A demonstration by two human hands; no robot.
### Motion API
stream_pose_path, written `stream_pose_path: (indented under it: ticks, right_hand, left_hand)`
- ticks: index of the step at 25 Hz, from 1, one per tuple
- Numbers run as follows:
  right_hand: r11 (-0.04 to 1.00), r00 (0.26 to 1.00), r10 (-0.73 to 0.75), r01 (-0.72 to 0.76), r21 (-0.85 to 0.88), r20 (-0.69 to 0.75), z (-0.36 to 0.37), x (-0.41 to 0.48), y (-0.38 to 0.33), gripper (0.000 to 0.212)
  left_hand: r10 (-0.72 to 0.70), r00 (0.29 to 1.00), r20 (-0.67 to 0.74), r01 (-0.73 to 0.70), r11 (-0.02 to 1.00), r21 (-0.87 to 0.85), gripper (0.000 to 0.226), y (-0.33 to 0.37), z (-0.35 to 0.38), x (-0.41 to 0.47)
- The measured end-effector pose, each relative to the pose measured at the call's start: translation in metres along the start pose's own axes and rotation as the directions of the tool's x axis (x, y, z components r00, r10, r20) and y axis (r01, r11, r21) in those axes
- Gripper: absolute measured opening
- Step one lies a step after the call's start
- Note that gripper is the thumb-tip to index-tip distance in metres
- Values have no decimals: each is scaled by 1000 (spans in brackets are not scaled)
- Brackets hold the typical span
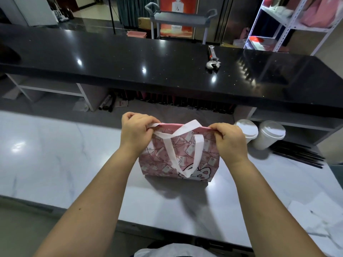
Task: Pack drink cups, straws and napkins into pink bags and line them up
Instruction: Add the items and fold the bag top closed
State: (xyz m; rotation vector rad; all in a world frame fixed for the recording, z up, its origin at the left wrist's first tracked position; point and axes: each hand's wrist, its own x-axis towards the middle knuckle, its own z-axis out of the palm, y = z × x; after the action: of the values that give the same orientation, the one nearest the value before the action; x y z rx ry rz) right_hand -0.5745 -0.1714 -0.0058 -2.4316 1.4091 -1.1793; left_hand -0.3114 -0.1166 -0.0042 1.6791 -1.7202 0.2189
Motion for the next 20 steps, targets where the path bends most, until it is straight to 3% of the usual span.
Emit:
stream_pose_path:
  ticks: [2,6,9,12,14,17,19,20]
  right_hand:
    - [998,999,49,-50,41,21,-5,-3,7,23]
    - [985,988,143,-148,88,54,-9,-10,14,25]
    - [987,989,143,-145,63,32,-5,-6,15,25]
    - [979,982,182,-177,97,-42,-1,1,20,28]
    - [962,973,224,-211,174,-59,3,0,27,28]
    - [782,921,382,-364,507,71,8,-18,32,43]
    - [621,866,483,-441,648,126,14,-42,37,53]
    - [558,836,523,-484,674,166,17,-55,39,52]
  left_hand:
    - [29,1000,0,-29,998,-49,14,-4,-1,1]
    - [-14,998,65,33,955,-295,39,-25,-13,-11]
    - [-19,1000,24,24,973,-228,23,-23,-14,-6]
    - [-2,998,-64,-11,978,-207,21,-11,-4,8]
    - [-135,990,-46,116,952,-284,22,-9,6,8]
    - [-417,904,100,402,743,-535,44,-16,16,-14]
    - [-525,828,198,511,560,-652,58,-20,24,-40]
    - [-549,799,246,549,501,-669,54,-20,28,-54]
